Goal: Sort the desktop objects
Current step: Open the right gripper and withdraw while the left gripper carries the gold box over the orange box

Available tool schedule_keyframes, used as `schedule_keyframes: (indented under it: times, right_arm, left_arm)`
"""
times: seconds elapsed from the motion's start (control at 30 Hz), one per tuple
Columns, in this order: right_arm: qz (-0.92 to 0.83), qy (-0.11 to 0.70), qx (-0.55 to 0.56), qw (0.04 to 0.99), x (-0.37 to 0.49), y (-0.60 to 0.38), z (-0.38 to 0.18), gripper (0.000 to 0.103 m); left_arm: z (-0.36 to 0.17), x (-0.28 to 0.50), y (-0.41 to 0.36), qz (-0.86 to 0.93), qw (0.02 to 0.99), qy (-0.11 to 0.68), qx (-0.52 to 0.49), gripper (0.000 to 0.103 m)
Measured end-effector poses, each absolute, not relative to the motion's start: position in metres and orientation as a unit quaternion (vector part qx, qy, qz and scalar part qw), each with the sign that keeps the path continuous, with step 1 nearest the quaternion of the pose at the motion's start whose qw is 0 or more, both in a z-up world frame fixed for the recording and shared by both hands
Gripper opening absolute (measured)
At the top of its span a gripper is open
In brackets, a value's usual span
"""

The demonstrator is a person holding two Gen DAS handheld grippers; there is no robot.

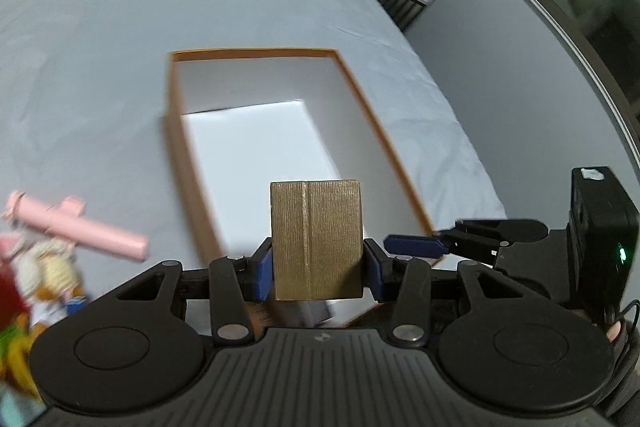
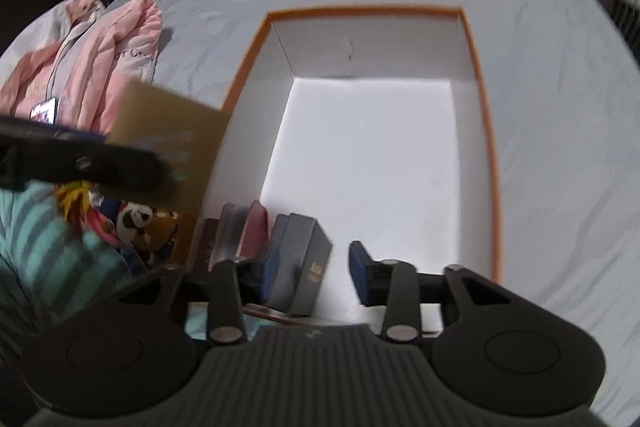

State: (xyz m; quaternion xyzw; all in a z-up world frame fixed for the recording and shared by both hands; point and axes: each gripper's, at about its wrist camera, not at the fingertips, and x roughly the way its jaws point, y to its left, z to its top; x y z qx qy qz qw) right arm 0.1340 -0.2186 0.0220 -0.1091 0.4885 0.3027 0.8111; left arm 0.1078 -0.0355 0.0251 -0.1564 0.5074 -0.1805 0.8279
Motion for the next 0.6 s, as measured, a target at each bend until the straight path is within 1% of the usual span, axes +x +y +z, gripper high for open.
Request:
schedule_keyframes:
  times: [0.1,0.17,0.23,0.37,0.47,0.5,0.57,0.6]
  right_arm:
    - [0.31,0.456,-0.179,0.815,0.127,-0.219,0.029,0.05]
    - [0.33,0.432,-0.224,0.809,0.121,-0.223,0.033,0.06]
    - [0.352,0.417,-0.263,0.796,0.118,-0.225,0.033,0.066]
    - [0.37,0.405,-0.324,0.771,0.123,-0.223,0.026,0.066]
    - [0.391,0.394,-0.334,0.762,0.131,-0.226,0.023,0.067]
    - [0.402,0.387,-0.332,0.76,0.133,-0.227,0.022,0.068]
    - [0.422,0.365,-0.339,0.757,0.135,-0.229,0.02,0.073]
    - [0.427,0.357,-0.346,0.755,0.136,-0.228,0.018,0.073]
  left_arm:
    - [0.022,0.122,-0.059,-0.197,0.82,0.517,-0.148,0.051]
    - [0.017,0.13,-0.074,-0.201,0.813,0.528,-0.141,0.051]
    - [0.009,0.139,-0.088,-0.204,0.805,0.541,-0.132,0.051]
    - [-0.005,0.148,-0.111,-0.208,0.792,0.562,-0.116,0.051]
    - [-0.015,0.153,-0.117,-0.211,0.784,0.572,-0.119,0.051]
    - [-0.018,0.154,-0.118,-0.213,0.779,0.577,-0.123,0.051]
    - [-0.023,0.156,-0.117,-0.218,0.771,0.584,-0.128,0.051]
    - [-0.026,0.156,-0.118,-0.219,0.769,0.588,-0.127,0.051]
